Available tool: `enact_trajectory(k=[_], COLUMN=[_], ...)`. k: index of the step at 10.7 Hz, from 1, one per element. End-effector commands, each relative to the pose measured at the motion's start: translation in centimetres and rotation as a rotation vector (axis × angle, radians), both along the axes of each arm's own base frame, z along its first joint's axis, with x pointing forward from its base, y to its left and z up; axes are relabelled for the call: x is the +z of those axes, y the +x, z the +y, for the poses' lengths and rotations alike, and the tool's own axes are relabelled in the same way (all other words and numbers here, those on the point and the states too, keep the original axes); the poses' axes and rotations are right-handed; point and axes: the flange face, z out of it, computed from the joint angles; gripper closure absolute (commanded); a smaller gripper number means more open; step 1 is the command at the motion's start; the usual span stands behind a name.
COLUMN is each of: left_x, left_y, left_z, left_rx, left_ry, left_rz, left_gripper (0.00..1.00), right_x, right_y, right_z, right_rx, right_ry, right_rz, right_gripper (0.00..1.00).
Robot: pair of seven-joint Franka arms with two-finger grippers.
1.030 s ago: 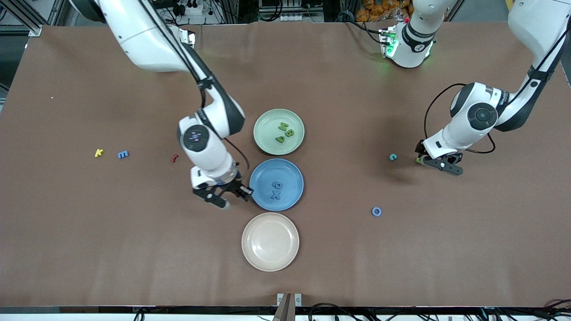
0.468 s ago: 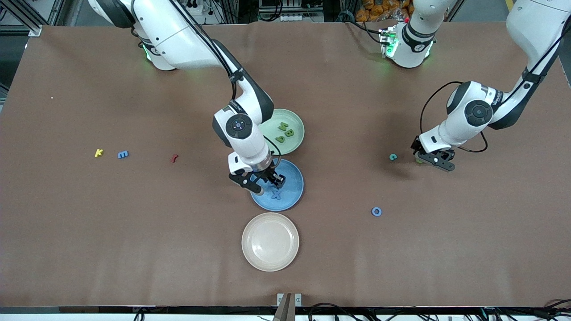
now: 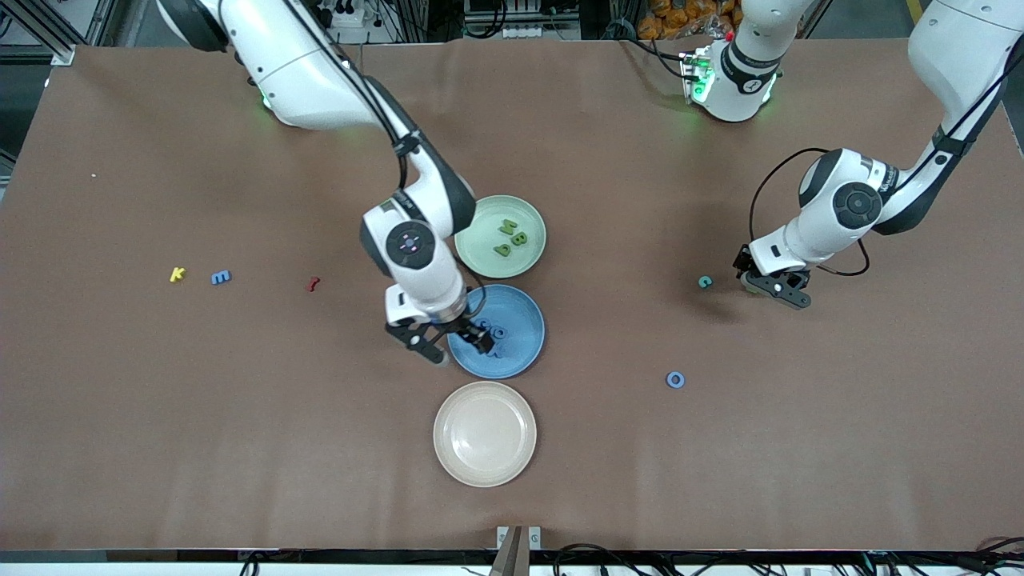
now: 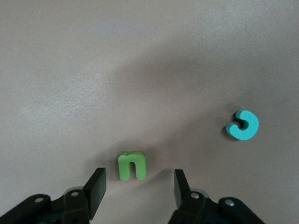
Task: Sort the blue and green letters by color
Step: 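Grasp green n with the left gripper while the right gripper returns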
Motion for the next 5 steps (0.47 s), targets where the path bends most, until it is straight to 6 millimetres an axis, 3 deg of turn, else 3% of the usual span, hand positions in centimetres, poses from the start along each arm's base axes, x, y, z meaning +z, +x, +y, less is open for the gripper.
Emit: enact_trajectory(k=[1,4,5], left_x=[-0.1,-0.5,-0.6], left_y=[0.2,0.5,0.5], left_z=[0.0,0.2,0.3], left_rx=[-0.035,-0.035,-0.031], left_ry=[-0.005,-0.014,-0.017], left_rz=[-0.020,-0.018,-0.016], left_gripper=[0.37,0.41,0.48], right_x=[0.9,1.8,2.3], right_y=[3.5,5.7,6.1], right_z=[-9.6,-22.6,-26.9], right_rx=[0.075,0.055,0.028], right_ry=[-0.075,-0.096,-0.096], right_rz=[0.053,0.082,0.086], right_gripper=[0.00,0.00,0.00])
